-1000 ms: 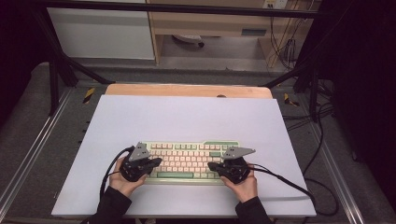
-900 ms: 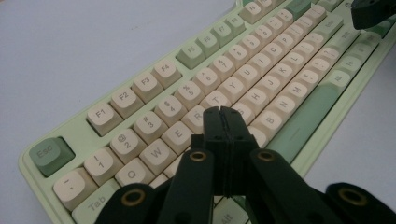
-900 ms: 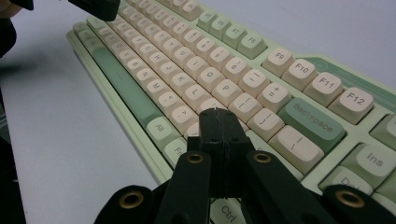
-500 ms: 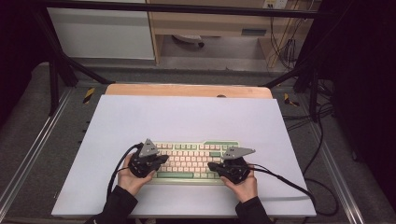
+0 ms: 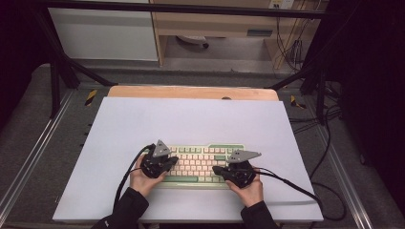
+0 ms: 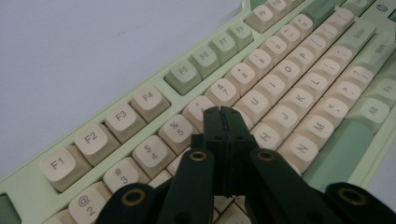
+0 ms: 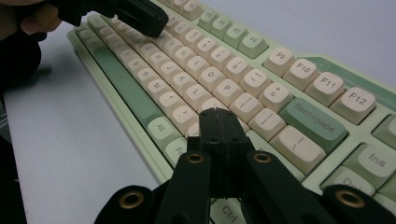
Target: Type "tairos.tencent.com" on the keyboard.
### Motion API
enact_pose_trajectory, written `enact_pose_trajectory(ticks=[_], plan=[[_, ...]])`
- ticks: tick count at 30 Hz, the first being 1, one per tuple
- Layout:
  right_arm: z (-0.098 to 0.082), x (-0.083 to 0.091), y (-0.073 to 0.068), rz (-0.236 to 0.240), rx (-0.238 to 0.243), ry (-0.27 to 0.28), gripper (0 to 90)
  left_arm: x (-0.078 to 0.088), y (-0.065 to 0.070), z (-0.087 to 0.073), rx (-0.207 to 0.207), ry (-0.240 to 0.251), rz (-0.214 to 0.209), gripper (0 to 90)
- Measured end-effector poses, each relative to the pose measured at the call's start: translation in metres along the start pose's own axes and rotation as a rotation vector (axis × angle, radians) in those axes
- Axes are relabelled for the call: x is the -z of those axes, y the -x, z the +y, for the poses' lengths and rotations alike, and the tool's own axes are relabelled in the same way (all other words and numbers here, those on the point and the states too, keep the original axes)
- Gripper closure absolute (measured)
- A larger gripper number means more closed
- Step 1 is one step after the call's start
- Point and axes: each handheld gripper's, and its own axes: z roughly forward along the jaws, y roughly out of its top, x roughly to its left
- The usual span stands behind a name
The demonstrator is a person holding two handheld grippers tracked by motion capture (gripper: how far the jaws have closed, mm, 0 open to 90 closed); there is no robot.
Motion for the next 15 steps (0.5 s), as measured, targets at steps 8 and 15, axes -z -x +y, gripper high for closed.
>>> enact_pose_trajectory(ticks=[8,15], plan=[[0.0000,-0.0002,-0.0001,0.001,0.000,0.000,90.0,-0.0042,0.0004,-0.0016,-0.013,-0.019,0.004,89.9],[0.0001,0.0002,0.0001,0.001,0.002,-0.001,90.0,0.0000,0.0001,-0.0013,-0.008,0.004,-0.002,89.8]])
